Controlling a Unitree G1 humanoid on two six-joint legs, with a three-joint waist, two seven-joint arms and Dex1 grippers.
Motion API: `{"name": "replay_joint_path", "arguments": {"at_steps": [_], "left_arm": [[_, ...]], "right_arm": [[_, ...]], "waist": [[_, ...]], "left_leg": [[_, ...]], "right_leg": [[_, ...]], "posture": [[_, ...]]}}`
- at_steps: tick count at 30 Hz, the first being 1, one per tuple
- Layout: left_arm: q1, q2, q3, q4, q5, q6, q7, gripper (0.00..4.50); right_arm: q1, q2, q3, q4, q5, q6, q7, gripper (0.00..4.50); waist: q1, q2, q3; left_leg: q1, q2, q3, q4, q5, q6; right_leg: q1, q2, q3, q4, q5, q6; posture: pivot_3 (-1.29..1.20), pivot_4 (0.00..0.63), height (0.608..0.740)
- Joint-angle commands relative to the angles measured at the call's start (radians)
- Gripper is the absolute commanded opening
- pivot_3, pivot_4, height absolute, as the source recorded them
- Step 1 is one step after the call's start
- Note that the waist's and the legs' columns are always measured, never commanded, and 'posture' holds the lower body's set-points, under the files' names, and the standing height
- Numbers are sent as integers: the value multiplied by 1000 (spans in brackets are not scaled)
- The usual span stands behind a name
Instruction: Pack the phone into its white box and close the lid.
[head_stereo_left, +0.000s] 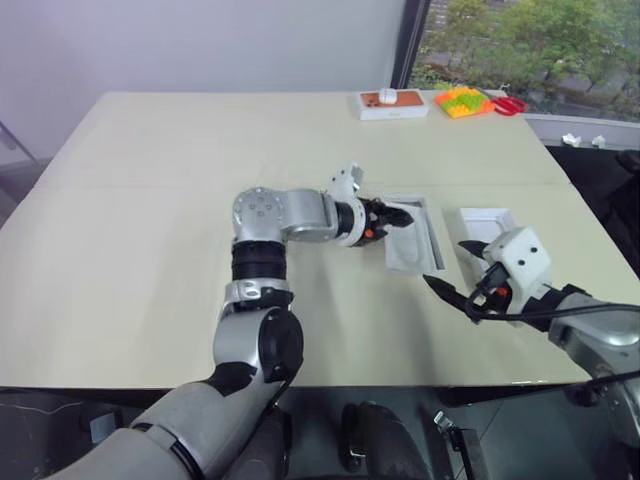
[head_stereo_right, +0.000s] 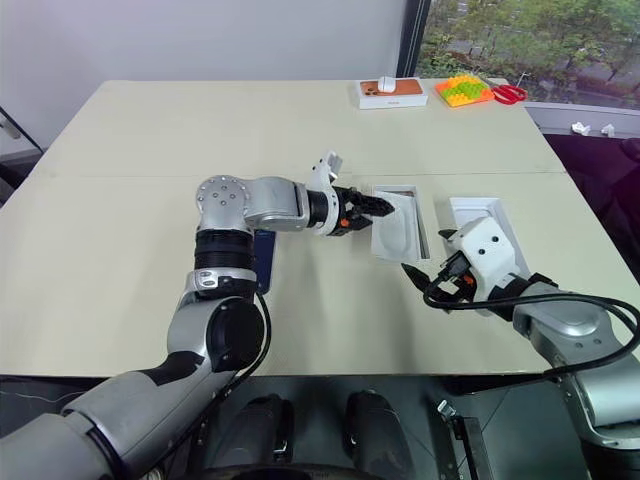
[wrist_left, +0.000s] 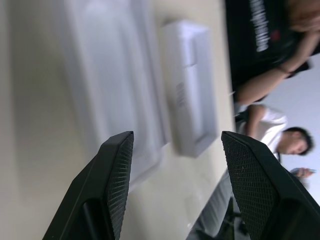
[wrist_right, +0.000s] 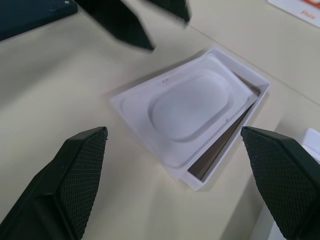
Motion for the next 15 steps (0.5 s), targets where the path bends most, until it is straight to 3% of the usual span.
{"name": "replay_joint_path", "arguments": {"at_steps": [1, 3, 8, 15], "left_arm": [[90, 165, -211, -202, 71, -113, -221, 2923], [147, 256, -273, -254, 115, -203, -320, 2923], [317, 544, -461, -347, 326, -547, -609, 2923], [488, 730, -538, -376, 499, -957, -899, 2923]], "right_arm": [[-35, 20, -1, -6, 1, -2, -18, 4500], [-57, 38, 8, 1, 5, 5, -30, 4500], [-114, 64, 65, 39, -28, -2, -51, 4500], [-168, 102, 95, 100, -53, 0, -78, 4500]], "waist": [[-7, 0, 0], [-8, 0, 0], [-2, 1, 0], [6, 1, 0]], "left_leg": [[1, 0, 0, -1, 3, -5], [2, 1, -1, -3, 7, -13], [3, 1, 0, -4, 8, -14], [-2, 2, 0, 0, 1, -2]], "right_leg": [[0, 1, 0, 1, 0, 0], [0, 1, 0, 2, 0, -1], [0, 1, 2, 2, 0, -1], [0, -2, 0, -3, 0, -1]], "posture": [[0, 150, 740], [0, 150, 740], [0, 150, 740], [0, 150, 740]]}}
